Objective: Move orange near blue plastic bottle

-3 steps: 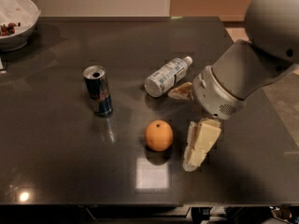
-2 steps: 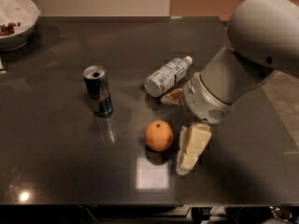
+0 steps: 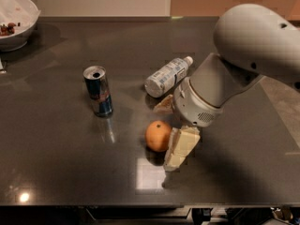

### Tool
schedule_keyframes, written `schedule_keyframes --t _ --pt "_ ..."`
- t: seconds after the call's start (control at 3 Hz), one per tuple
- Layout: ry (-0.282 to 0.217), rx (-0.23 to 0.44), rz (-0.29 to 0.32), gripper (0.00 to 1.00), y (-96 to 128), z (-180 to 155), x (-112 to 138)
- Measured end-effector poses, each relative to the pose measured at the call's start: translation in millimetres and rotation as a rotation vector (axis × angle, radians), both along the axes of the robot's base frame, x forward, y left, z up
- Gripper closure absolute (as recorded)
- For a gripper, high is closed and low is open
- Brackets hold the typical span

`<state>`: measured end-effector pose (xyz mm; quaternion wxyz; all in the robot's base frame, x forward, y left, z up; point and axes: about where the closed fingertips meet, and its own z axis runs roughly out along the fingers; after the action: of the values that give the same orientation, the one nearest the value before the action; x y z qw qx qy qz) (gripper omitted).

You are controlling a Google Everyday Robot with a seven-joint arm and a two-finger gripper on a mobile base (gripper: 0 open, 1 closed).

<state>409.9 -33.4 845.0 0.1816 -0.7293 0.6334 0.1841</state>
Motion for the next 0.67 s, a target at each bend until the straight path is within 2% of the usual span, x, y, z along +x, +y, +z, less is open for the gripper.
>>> schedule_keyframes --t 0.33,0.67 --pt "0.004 0.015 -0.013 0.41 -0.9 1.9 2.3" --pt "0.009 0.022 -0.058 0.65 -7.9 6.6 11.3"
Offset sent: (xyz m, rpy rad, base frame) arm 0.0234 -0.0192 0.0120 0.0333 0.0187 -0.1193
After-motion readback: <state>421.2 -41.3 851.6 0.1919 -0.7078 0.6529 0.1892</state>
